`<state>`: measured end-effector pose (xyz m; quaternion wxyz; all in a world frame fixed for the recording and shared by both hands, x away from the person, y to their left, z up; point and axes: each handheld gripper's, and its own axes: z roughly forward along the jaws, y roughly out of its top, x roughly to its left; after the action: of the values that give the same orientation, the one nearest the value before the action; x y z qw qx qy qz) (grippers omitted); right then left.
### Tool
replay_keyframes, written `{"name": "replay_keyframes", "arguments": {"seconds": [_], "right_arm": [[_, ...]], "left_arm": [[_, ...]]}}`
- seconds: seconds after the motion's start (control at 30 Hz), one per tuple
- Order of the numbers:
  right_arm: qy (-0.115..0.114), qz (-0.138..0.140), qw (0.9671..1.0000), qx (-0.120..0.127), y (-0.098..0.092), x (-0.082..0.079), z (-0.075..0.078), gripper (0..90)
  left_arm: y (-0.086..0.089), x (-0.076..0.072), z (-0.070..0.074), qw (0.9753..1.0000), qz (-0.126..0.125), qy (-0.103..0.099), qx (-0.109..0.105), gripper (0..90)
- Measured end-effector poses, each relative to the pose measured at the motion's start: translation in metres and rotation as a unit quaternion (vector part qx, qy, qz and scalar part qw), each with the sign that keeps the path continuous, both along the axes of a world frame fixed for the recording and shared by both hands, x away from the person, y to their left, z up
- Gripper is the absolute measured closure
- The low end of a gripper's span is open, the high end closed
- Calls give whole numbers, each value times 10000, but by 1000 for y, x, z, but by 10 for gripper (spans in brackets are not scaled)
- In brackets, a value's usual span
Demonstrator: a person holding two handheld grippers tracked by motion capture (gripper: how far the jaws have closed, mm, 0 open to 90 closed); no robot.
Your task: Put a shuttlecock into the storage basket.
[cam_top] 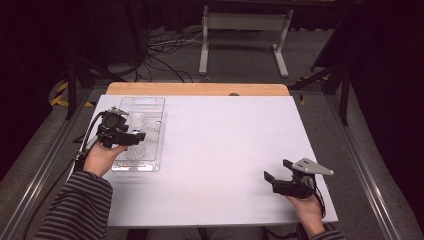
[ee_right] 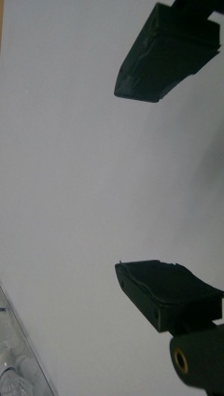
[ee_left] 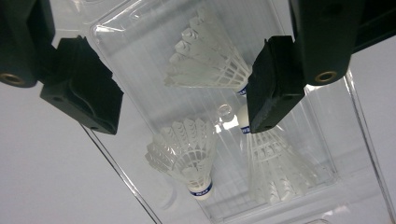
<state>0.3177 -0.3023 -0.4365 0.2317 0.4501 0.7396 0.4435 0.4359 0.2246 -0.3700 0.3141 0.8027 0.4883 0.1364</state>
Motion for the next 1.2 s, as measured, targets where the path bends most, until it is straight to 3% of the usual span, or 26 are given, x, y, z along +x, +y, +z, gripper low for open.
{"name": "replay_keyframes", "arguments": {"seconds": [0.23, 1.2], "right_arm": [[13, 8, 10000, 12, 0, 0, 0, 138], [5, 13, 10000, 14, 0, 0, 0, 138]], "left_arm": [[0, -4, -1, 10000, -32, 64, -15, 291], [6, -27, -2, 9998, -98, -157, -117, 280]]}}
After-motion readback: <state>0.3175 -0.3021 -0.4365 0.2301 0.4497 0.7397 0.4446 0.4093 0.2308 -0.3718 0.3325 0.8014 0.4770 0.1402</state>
